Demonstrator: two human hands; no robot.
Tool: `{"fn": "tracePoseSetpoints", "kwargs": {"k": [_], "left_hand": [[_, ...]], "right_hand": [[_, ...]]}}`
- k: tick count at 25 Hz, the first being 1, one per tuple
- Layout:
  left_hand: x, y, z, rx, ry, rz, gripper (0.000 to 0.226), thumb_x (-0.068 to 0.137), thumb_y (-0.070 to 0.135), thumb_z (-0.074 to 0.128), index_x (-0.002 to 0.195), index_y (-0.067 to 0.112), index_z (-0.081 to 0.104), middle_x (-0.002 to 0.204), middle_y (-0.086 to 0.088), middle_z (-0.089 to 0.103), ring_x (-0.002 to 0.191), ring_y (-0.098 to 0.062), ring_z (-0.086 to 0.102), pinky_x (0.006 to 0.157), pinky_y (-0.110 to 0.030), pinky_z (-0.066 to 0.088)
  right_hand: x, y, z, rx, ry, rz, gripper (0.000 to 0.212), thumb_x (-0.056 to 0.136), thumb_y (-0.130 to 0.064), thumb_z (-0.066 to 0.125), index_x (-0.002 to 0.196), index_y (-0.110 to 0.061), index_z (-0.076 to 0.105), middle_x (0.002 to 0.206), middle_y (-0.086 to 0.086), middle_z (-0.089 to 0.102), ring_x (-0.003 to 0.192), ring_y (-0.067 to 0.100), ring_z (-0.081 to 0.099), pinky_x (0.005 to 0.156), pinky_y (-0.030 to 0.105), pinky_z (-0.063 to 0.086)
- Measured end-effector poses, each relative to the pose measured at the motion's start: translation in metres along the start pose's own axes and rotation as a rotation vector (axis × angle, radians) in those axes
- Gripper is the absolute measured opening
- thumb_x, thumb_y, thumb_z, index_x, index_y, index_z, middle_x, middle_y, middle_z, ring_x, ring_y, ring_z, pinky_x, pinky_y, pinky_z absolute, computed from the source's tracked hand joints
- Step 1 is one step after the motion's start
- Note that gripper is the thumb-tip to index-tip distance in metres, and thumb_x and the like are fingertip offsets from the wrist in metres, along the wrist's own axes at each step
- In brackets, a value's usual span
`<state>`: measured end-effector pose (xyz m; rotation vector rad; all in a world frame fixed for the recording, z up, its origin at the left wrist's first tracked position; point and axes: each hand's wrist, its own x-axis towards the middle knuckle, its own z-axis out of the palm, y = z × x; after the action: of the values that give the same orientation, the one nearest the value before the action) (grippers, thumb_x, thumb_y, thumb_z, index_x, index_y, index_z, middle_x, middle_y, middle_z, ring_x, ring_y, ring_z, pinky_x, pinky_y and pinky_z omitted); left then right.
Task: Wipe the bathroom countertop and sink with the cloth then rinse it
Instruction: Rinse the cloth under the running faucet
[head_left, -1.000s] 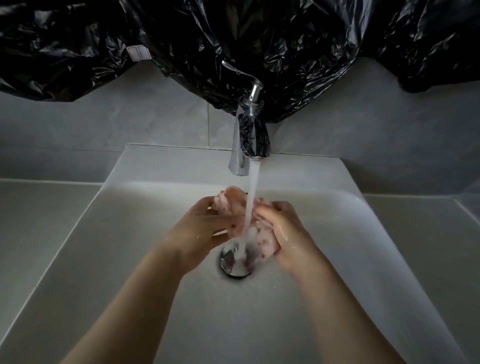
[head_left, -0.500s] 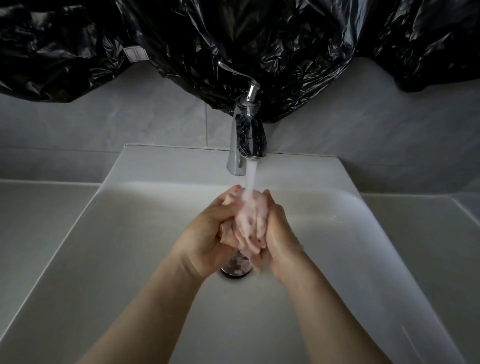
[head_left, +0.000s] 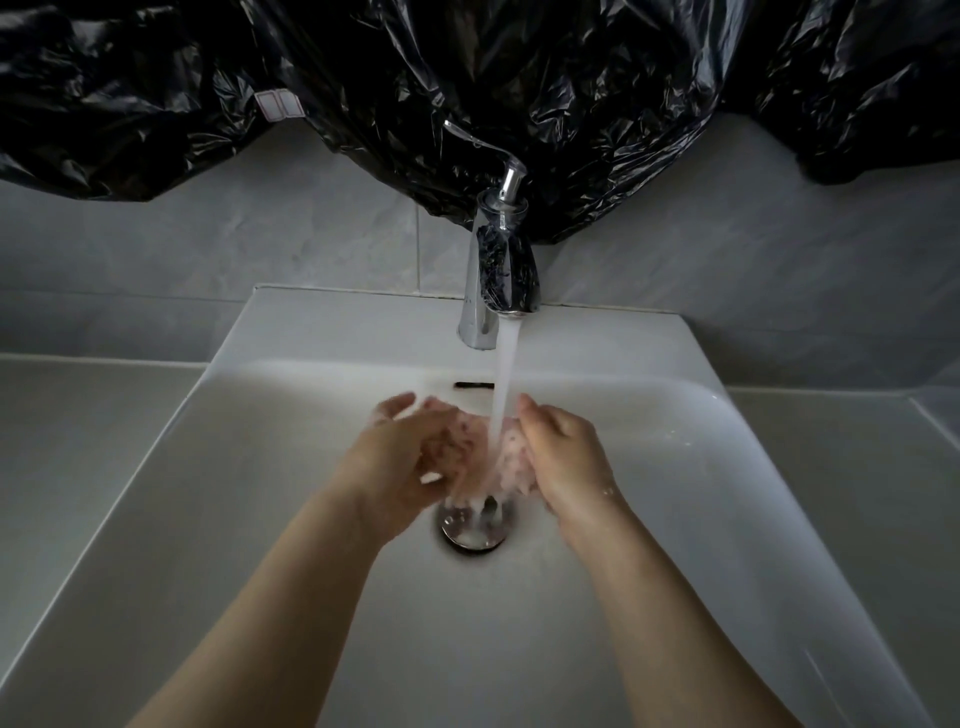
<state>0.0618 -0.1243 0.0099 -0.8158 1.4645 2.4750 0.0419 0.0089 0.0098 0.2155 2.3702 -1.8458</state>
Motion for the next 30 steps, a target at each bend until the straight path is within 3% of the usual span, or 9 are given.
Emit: {"fn": "tracePoseSetpoints", "kwargs": {"k": [4, 7, 12, 15, 18, 22, 25, 28, 30], "left_hand": [[-0.010, -0.012, 0.008, 0.080, -0.256, -0.065, 0.033, 0.082, -0.020, 0.040, 0.087, 0.008, 0.056, 0.070, -0.012, 0.063, 0.050, -0.016, 0.054, 0.048, -0.024, 0.045], [-0.013, -0.009, 0.014, 0.202, -0.177, 0.076, 0.024, 0.091, -0.002, 0.043, 0.081, 0.006, 0.062, 0.061, -0.012, 0.051, 0.042, -0.011, 0.039, 0.036, -0.017, 0.031], [-0.007, -0.005, 0.013, 0.098, -0.132, 0.051, 0.035, 0.098, 0.027, 0.042, 0.098, -0.002, 0.061, 0.086, -0.018, 0.070, 0.075, -0.028, 0.068, 0.073, -0.035, 0.055], [-0.004, -0.008, 0.010, -0.141, -0.050, 0.007, 0.025, 0.095, 0.021, 0.046, 0.113, 0.006, 0.056, 0.067, -0.011, 0.061, 0.053, -0.018, 0.055, 0.049, -0.023, 0.043], [-0.011, -0.017, 0.021, -0.264, -0.025, -0.111, 0.040, 0.099, 0.032, 0.037, 0.132, 0.012, 0.050, 0.075, -0.021, 0.067, 0.033, -0.011, 0.050, 0.034, -0.013, 0.038], [-0.019, -0.018, 0.030, 0.024, -0.139, -0.141, 0.048, 0.098, 0.039, 0.039, 0.057, 0.016, 0.049, 0.037, 0.002, 0.037, 0.025, -0.009, 0.028, 0.030, -0.012, 0.021], [-0.005, -0.008, 0.011, 0.201, -0.065, 0.068, 0.023, 0.089, 0.024, 0.060, 0.072, 0.010, 0.057, 0.061, -0.007, 0.058, 0.051, -0.018, 0.055, 0.050, -0.021, 0.046], [0.000, -0.002, -0.008, 0.734, 0.092, 0.449, 0.019, 0.075, 0.007, 0.073, 0.086, 0.016, 0.060, 0.083, 0.004, 0.063, 0.077, -0.013, 0.058, 0.061, -0.010, 0.042], [-0.007, 0.000, -0.004, 0.859, -0.188, 0.436, 0.042, 0.073, 0.004, 0.074, 0.106, 0.022, 0.055, 0.098, 0.010, 0.061, 0.089, -0.001, 0.057, 0.070, -0.007, 0.043]], "right_hand": [[-0.010, -0.007, -0.003, 0.265, -0.278, -0.057, 0.036, 0.094, -0.030, 0.055, 0.072, -0.002, 0.054, 0.061, 0.009, 0.056, 0.051, 0.021, 0.052, 0.049, 0.023, 0.043], [-0.007, -0.004, -0.006, 0.125, -0.115, -0.033, 0.007, 0.089, -0.020, 0.063, 0.082, -0.019, 0.060, 0.067, 0.001, 0.059, 0.052, 0.011, 0.054, 0.056, 0.027, 0.045], [-0.009, -0.002, 0.002, 0.022, 0.004, -0.010, 0.030, 0.096, -0.035, 0.050, 0.083, -0.009, 0.058, 0.080, 0.007, 0.064, 0.072, 0.019, 0.061, 0.065, 0.029, 0.047], [-0.026, -0.004, 0.016, 0.037, -0.265, -0.175, 0.015, 0.088, -0.021, 0.065, 0.087, -0.025, 0.050, 0.085, -0.006, 0.060, 0.074, 0.004, 0.060, 0.064, 0.015, 0.048], [-0.029, 0.002, 0.026, -0.203, -0.124, -0.409, 0.018, 0.092, -0.026, 0.060, 0.081, -0.023, 0.046, 0.077, -0.010, 0.057, 0.071, 0.003, 0.057, 0.063, 0.011, 0.042], [-0.015, 0.002, 0.020, -0.335, 0.004, -0.128, 0.039, 0.097, -0.048, 0.037, 0.073, -0.021, 0.051, 0.081, -0.001, 0.062, 0.083, 0.025, 0.059, 0.071, 0.034, 0.046], [-0.006, -0.001, 0.005, -0.368, -0.041, -0.031, 0.031, 0.094, -0.047, 0.042, 0.076, -0.023, 0.048, 0.081, -0.003, 0.060, 0.089, 0.026, 0.058, 0.085, 0.039, 0.048], [-0.008, -0.008, -0.003, -0.394, -0.009, -0.129, 0.007, 0.081, -0.027, 0.062, 0.079, -0.029, 0.056, 0.069, -0.017, 0.059, 0.081, 0.010, 0.057, 0.094, 0.037, 0.045], [-0.013, -0.012, -0.001, -0.246, -0.088, -0.218, 0.018, 0.076, -0.019, 0.068, 0.073, -0.036, 0.064, 0.070, -0.019, 0.066, 0.079, 0.005, 0.063, 0.088, 0.035, 0.051]]}}
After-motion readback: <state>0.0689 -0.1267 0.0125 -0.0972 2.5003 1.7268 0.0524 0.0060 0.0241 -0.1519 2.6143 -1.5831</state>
